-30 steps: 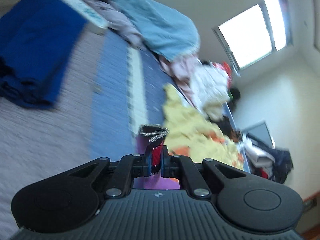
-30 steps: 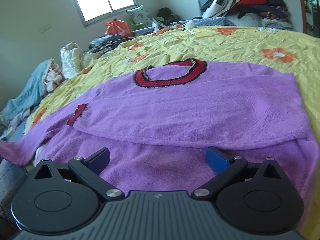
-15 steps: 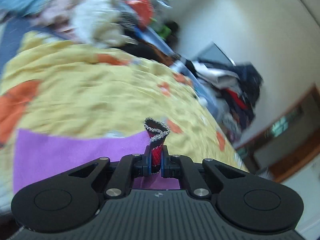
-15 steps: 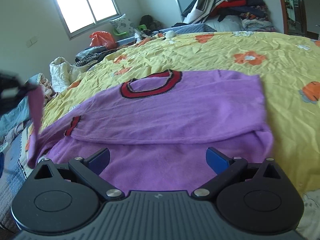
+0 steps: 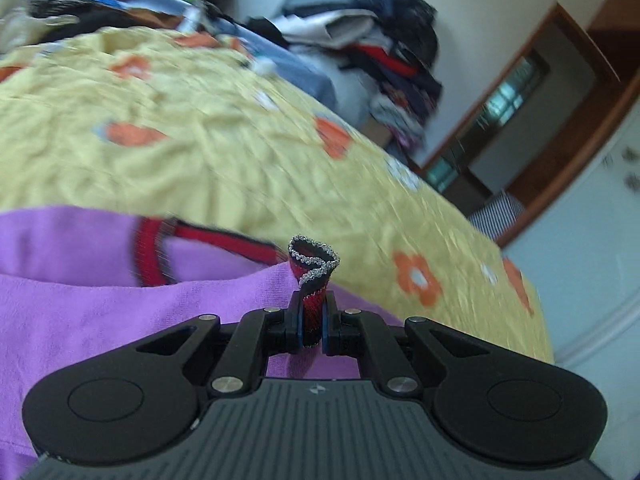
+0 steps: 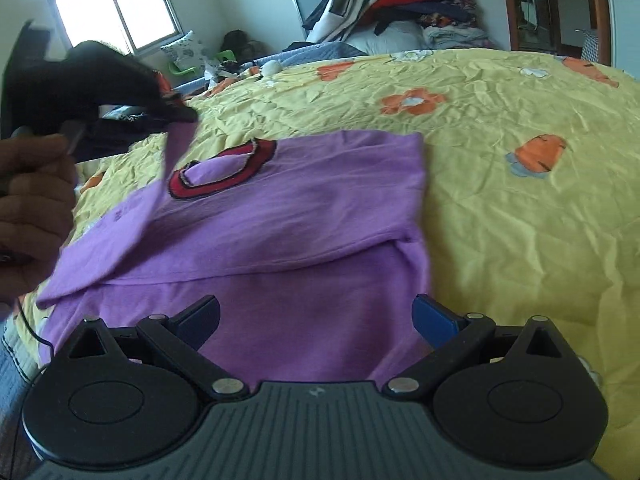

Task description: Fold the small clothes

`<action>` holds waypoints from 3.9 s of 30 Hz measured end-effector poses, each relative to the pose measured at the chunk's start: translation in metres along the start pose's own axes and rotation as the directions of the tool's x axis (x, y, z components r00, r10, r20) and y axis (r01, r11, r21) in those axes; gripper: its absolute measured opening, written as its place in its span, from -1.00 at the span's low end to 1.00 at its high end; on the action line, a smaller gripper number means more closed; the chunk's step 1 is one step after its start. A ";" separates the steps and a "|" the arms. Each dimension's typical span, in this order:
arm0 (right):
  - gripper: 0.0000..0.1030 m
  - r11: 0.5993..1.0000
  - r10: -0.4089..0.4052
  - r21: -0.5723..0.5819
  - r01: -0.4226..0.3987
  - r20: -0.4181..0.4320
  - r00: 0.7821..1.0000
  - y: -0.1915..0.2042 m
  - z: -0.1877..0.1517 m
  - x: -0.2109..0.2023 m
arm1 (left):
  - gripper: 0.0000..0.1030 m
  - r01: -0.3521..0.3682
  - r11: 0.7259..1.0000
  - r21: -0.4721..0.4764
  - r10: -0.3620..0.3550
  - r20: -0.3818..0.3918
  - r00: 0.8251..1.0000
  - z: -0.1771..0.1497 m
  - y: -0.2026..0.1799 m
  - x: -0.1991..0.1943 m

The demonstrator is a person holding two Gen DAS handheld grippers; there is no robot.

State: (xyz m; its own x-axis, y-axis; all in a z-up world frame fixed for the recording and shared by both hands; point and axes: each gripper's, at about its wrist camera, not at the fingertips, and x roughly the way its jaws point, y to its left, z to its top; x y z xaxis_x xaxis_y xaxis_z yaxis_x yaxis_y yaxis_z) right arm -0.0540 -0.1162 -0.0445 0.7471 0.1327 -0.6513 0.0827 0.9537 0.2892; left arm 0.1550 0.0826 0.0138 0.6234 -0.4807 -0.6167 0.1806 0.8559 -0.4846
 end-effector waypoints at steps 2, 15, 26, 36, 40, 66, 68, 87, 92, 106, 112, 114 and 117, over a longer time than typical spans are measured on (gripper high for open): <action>1.00 1.000 -0.007 0.001 0.007 0.001 1.000 -0.003 0.000 -0.001 | -0.83 0.012 1.000 0.027 -0.011 -0.023 1.000 -0.008 -0.015 0.012; 1.00 0.999 -0.035 0.024 0.035 0.009 0.999 -0.017 0.005 0.000 | -0.83 0.085 0.995 0.053 -0.075 -0.171 0.982 -0.036 -0.063 0.076; 1.00 0.999 -0.034 -0.002 0.034 0.043 0.999 -0.019 0.022 0.000 | 0.61 0.324 0.925 -0.200 -0.367 -0.244 0.898 -0.032 -0.011 0.059; 0.64 0.999 -0.010 0.033 0.010 0.014 1.000 -0.033 0.098 0.075 | 0.69 0.019 1.000 -0.002 -0.019 -0.047 0.999 -0.006 0.123 -0.076; 0.26 0.976 0.076 0.207 -0.067 -0.039 0.996 -0.059 0.104 0.103 | 0.72 -0.121 0.992 0.029 0.122 -0.043 0.992 -0.013 0.160 -0.089; -0.45 0.944 -0.323 -0.067 0.322 -0.009 0.946 0.070 0.149 0.126 | 1.00 -0.314 0.919 0.237 0.347 -0.111 0.931 -0.038 0.193 -0.064; -0.45 0.945 -0.325 -0.062 0.322 -0.060 0.944 0.090 0.146 0.132 | 1.00 -0.327 0.913 0.244 0.362 -0.113 0.925 -0.039 0.190 -0.063; -0.13 0.914 -0.058 -0.405 0.017 -0.090 0.994 0.022 -0.034 -0.003 | 1.00 -0.279 0.888 0.367 0.321 -0.058 0.945 -0.138 0.169 -0.139; -0.13 0.937 -0.047 -0.349 0.006 -0.110 0.993 -0.006 -0.029 -0.027 | 0.99 -0.286 0.932 0.222 0.307 -0.068 0.949 -0.138 0.207 -0.167; -0.15 0.992 0.077 -0.092 -0.084 -0.074 0.994 -0.037 -0.029 -0.020 | 0.66 -0.124 0.988 0.087 0.134 -0.116 0.984 -0.143 0.225 -0.159; -0.22 0.990 0.129 -0.032 -0.134 -0.116 0.985 -0.040 -0.034 -0.028 | 0.22 -0.087 0.996 -0.027 0.082 -0.151 0.985 -0.136 0.244 -0.166; -0.22 0.990 0.115 -0.074 -0.124 -0.111 0.987 -0.034 -0.038 -0.029 | 0.05 -0.069 0.997 -0.043 0.062 -0.143 0.988 -0.137 0.248 -0.169; -0.82 0.985 0.119 -0.117 -0.128 -0.085 0.989 -0.023 -0.045 -0.027 | -0.08 -0.046 0.996 -0.076 0.036 -0.130 0.991 -0.138 0.253 -0.174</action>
State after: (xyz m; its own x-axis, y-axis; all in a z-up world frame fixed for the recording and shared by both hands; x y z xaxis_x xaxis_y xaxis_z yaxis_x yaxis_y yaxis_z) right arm -0.1058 -0.1299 -0.0650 0.6928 0.2673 -0.6698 -0.0916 0.9538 0.2860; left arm -0.0121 0.3566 -0.0872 0.5252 -0.4705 -0.7091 0.0938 0.8602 -0.5013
